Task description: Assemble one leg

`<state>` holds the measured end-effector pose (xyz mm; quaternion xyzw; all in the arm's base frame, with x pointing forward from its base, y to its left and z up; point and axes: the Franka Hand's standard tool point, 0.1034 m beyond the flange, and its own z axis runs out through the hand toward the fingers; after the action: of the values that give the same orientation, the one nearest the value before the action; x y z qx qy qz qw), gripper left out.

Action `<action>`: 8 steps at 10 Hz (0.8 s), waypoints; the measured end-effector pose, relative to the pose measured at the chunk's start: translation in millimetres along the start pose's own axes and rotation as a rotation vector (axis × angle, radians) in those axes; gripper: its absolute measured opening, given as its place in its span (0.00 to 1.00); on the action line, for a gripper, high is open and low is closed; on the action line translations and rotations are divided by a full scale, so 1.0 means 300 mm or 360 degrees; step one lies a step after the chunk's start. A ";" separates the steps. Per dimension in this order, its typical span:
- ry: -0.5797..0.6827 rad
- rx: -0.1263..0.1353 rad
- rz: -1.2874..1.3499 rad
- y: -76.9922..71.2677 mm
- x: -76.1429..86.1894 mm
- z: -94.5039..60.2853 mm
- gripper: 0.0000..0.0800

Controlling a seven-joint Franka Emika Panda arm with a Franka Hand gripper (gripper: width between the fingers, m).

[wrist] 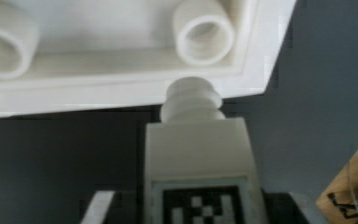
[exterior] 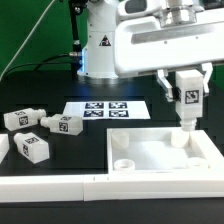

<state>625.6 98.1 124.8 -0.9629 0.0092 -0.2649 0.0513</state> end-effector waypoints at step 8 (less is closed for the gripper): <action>0.0021 -0.0003 -0.0070 -0.047 0.026 0.069 0.35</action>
Offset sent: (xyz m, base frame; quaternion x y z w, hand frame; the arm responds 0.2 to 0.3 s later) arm 0.0000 0.0000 0.0000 0.0000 0.0000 0.0000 1.0000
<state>642.8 113.8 112.6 -0.9612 -0.0115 -0.2722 0.0446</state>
